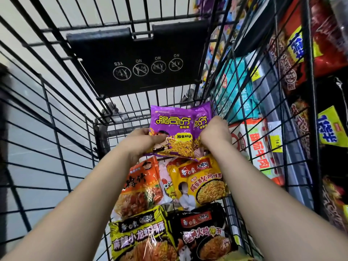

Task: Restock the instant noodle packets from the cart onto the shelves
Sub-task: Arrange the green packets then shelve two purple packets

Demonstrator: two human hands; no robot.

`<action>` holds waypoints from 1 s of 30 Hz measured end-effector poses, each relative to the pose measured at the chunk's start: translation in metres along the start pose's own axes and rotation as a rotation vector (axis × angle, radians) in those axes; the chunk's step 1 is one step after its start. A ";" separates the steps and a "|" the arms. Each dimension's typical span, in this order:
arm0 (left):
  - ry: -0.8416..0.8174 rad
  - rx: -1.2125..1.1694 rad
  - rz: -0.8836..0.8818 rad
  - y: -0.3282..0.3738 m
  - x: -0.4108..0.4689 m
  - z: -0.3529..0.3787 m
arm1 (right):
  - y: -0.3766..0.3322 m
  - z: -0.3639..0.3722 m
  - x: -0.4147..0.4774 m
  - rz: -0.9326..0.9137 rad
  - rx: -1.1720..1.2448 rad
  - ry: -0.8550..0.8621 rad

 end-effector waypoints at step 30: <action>0.124 -0.134 0.594 0.144 -0.183 -0.073 | 0.010 -0.176 -0.123 -0.530 0.763 -0.024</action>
Point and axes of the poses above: each hand's wrist, its own x-axis towards the middle knuckle, its own z-axis out of the palm, y = z × x, the point moved 1 cm from there along x, towards the middle knuckle, and after that the axes turned 11 degrees about z, right-handed, at the moved point
